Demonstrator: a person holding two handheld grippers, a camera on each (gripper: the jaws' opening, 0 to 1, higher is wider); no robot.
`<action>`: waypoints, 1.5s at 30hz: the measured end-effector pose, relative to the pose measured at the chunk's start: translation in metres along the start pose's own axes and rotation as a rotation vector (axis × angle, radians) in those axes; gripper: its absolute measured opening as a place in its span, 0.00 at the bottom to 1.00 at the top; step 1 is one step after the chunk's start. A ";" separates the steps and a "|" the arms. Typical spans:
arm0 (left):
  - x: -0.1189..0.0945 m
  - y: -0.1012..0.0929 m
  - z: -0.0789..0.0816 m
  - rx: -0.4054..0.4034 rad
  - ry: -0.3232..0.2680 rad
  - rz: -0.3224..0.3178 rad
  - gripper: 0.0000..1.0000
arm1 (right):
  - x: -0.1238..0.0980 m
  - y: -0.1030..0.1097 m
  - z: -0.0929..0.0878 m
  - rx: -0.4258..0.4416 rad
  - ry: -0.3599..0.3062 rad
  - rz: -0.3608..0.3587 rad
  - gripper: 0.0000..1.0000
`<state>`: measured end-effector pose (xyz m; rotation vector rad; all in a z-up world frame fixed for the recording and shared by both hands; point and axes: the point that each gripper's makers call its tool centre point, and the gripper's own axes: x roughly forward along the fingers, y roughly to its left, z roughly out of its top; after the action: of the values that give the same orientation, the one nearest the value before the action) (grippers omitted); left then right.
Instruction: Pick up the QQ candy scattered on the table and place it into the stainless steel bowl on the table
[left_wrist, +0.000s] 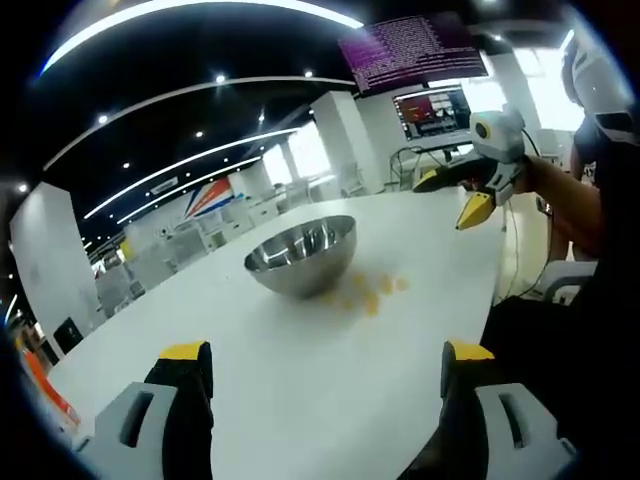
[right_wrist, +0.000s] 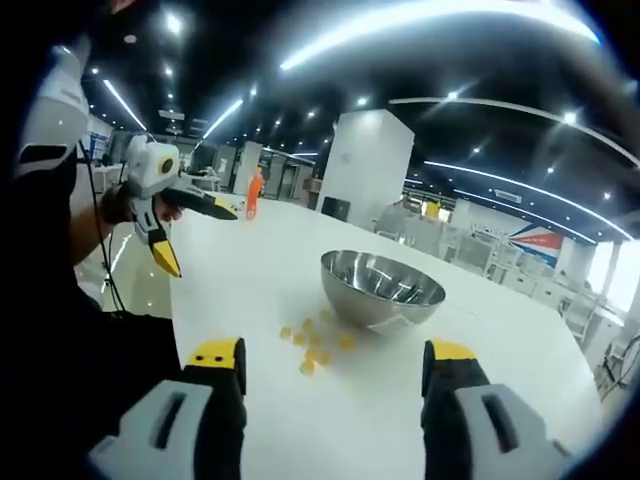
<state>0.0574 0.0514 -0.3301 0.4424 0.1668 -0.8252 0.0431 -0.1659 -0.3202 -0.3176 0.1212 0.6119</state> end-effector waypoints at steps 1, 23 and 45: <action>0.000 0.000 0.000 0.001 0.000 0.000 0.95 | 0.001 0.000 0.000 0.003 0.000 -0.001 0.69; 0.006 0.003 -0.011 -0.005 0.026 -0.002 0.95 | 0.067 0.034 -0.037 0.106 0.048 0.108 0.55; 0.013 0.008 -0.009 0.014 0.032 -0.012 0.94 | 0.086 0.028 -0.065 0.206 0.094 0.061 0.18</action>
<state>0.0719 0.0517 -0.3399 0.4689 0.1938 -0.8316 0.0957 -0.1192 -0.4063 -0.1432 0.2834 0.6387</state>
